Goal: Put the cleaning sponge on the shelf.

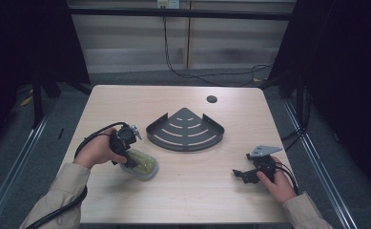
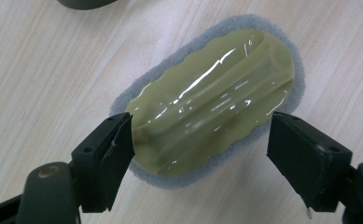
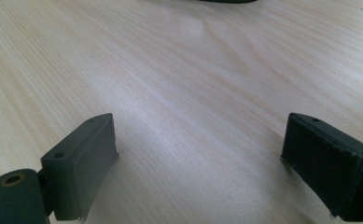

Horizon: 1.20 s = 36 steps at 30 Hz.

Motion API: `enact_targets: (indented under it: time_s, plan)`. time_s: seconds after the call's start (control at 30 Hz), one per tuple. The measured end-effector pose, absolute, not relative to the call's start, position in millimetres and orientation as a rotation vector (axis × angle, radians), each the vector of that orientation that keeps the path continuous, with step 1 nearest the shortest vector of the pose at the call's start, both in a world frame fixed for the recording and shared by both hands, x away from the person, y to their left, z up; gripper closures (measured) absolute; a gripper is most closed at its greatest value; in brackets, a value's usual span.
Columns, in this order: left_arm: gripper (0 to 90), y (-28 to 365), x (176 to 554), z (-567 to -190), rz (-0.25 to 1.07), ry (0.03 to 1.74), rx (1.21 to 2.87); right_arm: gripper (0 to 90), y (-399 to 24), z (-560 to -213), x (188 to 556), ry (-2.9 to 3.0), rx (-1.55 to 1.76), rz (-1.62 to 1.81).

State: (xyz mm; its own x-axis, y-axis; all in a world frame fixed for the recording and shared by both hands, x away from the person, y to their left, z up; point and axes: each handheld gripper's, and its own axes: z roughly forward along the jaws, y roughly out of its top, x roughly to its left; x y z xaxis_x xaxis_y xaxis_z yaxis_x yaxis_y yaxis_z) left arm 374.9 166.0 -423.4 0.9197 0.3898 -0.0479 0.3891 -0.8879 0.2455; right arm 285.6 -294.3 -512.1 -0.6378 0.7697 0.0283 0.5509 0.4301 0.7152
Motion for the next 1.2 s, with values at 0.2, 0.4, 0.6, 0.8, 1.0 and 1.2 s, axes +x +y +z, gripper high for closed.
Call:
enact_targets:
  time_s: [0.2,0.4,0.6,0.8,1.0,1.2]
  plan:
    - [23.8,156,379,-420,-0.019,0.543,2.851,9.3,-294,-512,286,2.384,1.134,1.024]
    - [26.4,148,381,-424,-0.031,0.503,2.889,9.3,-294,-512,286,2.384,1.134,1.024]
    - [30.5,143,380,-429,-0.051,0.498,2.895,9.3,-294,-512,286,2.384,1.135,1.024]
    - [44.3,140,379,-429,-0.09,0.478,2.912,9.3,-294,-512,286,2.384,1.135,1.024]
    - [67.9,138,379,-425,-0.185,0.526,2.931,9.3,-294,-512,286,2.384,1.137,1.024]
    - [71.6,136,381,-425,-0.241,0.622,2.912,9.3,-294,-512,286,2.384,1.135,1.024]
